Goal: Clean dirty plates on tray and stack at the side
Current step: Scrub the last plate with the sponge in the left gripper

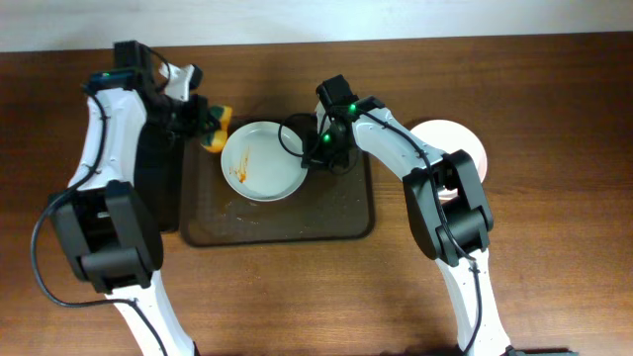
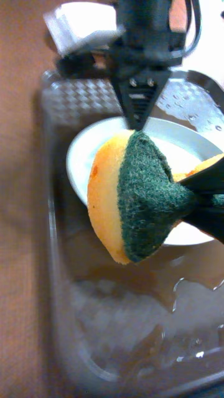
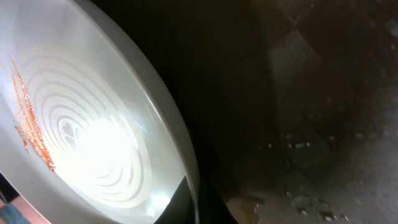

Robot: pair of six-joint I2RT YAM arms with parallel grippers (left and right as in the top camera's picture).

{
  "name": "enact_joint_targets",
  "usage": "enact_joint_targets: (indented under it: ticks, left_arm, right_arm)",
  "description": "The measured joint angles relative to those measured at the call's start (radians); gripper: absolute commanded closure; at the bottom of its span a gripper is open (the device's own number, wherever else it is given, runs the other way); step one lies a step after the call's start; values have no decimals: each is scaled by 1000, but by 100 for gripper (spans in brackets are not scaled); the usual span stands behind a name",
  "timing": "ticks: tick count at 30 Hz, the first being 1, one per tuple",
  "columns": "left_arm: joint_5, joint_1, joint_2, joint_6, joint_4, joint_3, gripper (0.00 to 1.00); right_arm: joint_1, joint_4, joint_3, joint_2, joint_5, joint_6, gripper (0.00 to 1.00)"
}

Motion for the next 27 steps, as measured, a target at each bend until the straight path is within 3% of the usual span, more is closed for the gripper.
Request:
enact_joint_targets:
  ticks: [4,11,15,19,22,25,27]
  left_arm:
    - [-68,-74,0,-11,140,-113,99]
    - [-439,-233,-6,-152,394,-335,100]
    - [-519,-273,-40,-169,288,-369,100]
    - [-446,-278,-48,-64,130,-370,100]
    - [-365,-273,-48,49,113,-377,100]
    - [-318,-270,-48,136,182,-391,100]
    - [-304,-269,-48,139,314,-398,99]
  right_arm:
    - [0,13,-2,0,-2,31,96]
    - [0,17,-3,0,-1,34,96]
    - [0,13,-3,0,-2,23,96]
    - [0,9,-3,0,-5,3,96]
    - [0,9,-3,0,-5,-1,96]
    - [0,10,-3,0,-4,0,96]
    - [-2,13,-3,0,-3,16,96]
